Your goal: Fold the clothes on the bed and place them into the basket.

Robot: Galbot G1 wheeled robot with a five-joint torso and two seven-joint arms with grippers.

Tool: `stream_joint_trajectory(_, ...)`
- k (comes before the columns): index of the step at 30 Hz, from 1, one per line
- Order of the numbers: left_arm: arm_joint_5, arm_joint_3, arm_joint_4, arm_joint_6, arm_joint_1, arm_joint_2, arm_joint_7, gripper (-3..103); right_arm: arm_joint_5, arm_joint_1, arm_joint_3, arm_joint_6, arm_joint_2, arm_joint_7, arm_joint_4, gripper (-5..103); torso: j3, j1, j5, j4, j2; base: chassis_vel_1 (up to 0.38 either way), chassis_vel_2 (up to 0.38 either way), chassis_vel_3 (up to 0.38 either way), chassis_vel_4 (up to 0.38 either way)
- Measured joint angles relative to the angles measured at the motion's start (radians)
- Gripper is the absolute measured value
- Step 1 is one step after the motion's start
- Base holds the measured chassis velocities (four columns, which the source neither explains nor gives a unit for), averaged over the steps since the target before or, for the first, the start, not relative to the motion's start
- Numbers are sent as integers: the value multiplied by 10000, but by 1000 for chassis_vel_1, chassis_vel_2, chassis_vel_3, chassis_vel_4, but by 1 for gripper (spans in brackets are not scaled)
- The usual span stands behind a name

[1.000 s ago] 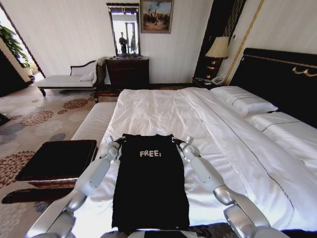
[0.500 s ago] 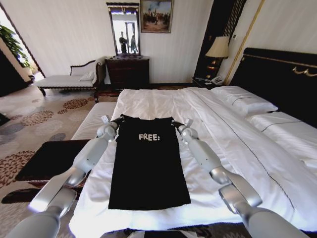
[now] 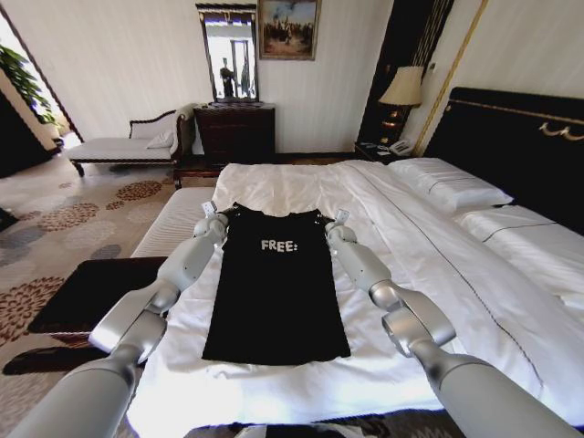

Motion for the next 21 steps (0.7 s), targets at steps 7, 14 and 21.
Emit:
stream_joint_trajectory(7, 134, -296, -184, -102, 215, 7, 1, 2, -248, -25, 37, 237, 86, -58, -65, 1, -1, -1, -2, 4, 2, 0, 0, 0, 0)
stream_joint_trajectory(14, 221, -1023, -2664, -148, 1874, 573, -501, 2, -687, -1471, 55, 448, -440, 91, 1910, 1, -2, -3, -2, 2, 2, 0, 0, 0, 0)
stream_joint_trajectory(21, 511, -1669, -4739, -379, 3705, 868, -1114, 2, -1017, -3070, 124, 636, -915, 325, 3815, 1, -3, -3, 0, 0, 3, 0, 0, 0, 0)
